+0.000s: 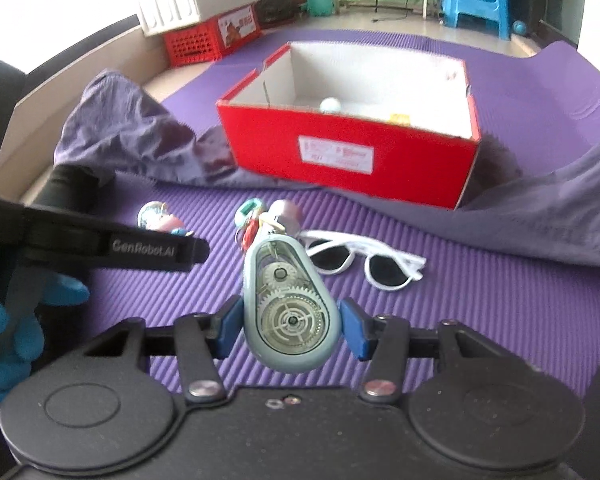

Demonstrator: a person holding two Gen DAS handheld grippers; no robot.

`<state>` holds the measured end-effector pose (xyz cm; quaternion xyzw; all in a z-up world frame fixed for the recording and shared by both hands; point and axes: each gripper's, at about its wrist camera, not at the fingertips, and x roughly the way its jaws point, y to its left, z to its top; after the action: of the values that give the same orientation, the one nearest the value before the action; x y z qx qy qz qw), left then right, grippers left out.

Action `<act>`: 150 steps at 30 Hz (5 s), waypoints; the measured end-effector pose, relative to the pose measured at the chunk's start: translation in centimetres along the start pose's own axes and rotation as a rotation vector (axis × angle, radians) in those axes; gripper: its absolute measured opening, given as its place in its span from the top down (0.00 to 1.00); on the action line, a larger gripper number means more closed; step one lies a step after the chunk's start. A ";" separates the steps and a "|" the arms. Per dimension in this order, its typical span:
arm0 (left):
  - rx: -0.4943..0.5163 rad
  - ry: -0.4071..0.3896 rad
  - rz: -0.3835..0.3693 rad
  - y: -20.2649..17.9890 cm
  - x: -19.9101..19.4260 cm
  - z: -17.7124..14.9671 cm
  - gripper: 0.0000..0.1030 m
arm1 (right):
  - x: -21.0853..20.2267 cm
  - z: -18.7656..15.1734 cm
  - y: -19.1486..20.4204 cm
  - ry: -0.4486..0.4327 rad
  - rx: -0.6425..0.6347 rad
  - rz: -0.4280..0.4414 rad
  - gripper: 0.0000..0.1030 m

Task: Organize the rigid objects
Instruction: 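Carry the figurine with the left gripper while the right gripper carries the tape dispenser to the shoebox, then lower the figurine and tape dispenser into the shoebox and open both grippers, then withdraw both open grippers from the shoebox toward the remaining items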

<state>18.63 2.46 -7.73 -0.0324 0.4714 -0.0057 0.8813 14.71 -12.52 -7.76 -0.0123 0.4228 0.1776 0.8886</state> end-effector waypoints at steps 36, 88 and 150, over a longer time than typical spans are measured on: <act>0.305 -0.156 -0.004 -6.0 -2.9 14.1 0.41 | -2.9 13.8 -5.7 -0.189 -0.018 -0.131 0.50; 0.238 0.111 0.064 -4.8 19.6 19.9 0.41 | 18.2 17.6 -9.2 0.087 -0.161 -0.270 0.48; 0.121 -0.103 -0.050 -1.3 -3.9 7.4 0.19 | -4.0 7.2 -4.1 -0.199 -0.023 0.027 0.00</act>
<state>22.60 1.68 -0.31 0.0091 0.4232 -0.0546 0.9043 19.15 -16.32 -0.65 0.0008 0.3305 0.1947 0.9235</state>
